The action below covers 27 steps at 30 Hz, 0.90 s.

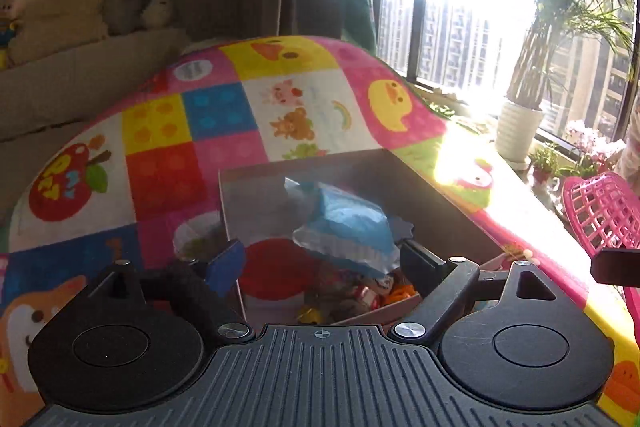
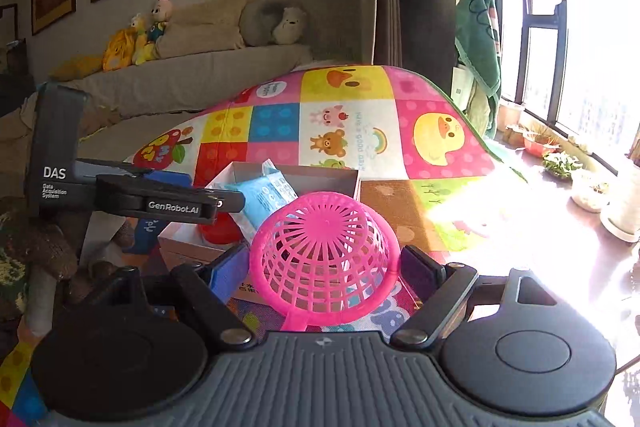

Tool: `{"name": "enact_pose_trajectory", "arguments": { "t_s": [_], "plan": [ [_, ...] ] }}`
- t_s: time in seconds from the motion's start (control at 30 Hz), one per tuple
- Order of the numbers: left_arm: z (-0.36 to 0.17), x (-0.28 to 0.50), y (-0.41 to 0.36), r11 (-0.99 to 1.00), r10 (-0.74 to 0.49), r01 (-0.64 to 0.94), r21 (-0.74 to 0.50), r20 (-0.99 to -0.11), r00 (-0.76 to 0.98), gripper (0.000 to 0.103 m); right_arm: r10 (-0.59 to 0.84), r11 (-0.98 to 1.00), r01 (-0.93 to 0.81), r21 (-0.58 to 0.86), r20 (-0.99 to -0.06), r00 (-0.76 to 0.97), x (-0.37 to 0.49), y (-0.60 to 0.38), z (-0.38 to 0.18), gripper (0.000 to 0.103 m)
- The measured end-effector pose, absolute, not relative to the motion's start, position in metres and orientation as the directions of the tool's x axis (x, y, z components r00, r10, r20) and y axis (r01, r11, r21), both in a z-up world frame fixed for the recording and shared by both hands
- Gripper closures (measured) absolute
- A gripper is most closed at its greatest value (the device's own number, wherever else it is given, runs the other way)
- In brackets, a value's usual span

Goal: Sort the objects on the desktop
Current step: 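Carry the strainer and wipes pack into the pink box and open both tools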

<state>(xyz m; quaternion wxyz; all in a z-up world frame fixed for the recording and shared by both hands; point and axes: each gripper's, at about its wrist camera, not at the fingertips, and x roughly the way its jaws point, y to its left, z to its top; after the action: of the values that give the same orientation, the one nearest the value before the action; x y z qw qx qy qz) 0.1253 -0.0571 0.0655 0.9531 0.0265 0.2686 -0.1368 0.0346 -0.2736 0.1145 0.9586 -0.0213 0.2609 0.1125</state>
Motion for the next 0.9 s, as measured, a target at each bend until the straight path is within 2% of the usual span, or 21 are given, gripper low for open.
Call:
{"name": "enact_pose_trajectory", "arguments": {
  "t_s": [0.07, 0.33, 0.53, 0.63, 0.83, 0.9],
  "plan": [
    [0.056, 0.107, -0.048, 0.968, -0.222, 0.251, -0.014, -0.518, 0.826, 0.007, 0.198, 0.976, -0.217, 0.025, -0.524, 0.829, 0.044, -0.272, 0.111, 0.02],
    [0.025, 0.063, -0.006, 0.985, -0.172, 0.157, -0.074, -0.533, 0.829, 0.006, 0.284, 0.957, -0.27, 0.109, -0.55, 0.785, 0.108, -0.233, 0.12, 0.02],
    [0.01, 0.061, 0.007, 0.977, -0.209, 0.148, -0.155, -0.542, 0.814, 0.006, 0.356, 0.934, -0.254, 0.251, -0.585, 0.729, 0.195, -0.181, 0.116, 0.02],
    [0.011, 0.058, 0.011, 0.972, -0.228, 0.159, -0.176, -0.512, 0.828, 0.004, 0.378, 0.922, -0.221, 0.319, -0.611, 0.696, 0.227, -0.158, 0.102, 0.02],
    [0.011, 0.057, 0.015, 0.968, -0.235, 0.148, -0.205, -0.51, 0.827, 0.004, 0.289, 0.957, -0.212, 0.197, -0.657, 0.696, 0.257, -0.121, 0.075, 0.019],
    [0.012, 0.056, 0.015, 0.969, -0.229, 0.147, -0.198, -0.505, 0.832, 0.003, 0.278, 0.961, -0.211, 0.182, -0.653, 0.705, 0.253, -0.126, 0.076, 0.016]
  ]
}}
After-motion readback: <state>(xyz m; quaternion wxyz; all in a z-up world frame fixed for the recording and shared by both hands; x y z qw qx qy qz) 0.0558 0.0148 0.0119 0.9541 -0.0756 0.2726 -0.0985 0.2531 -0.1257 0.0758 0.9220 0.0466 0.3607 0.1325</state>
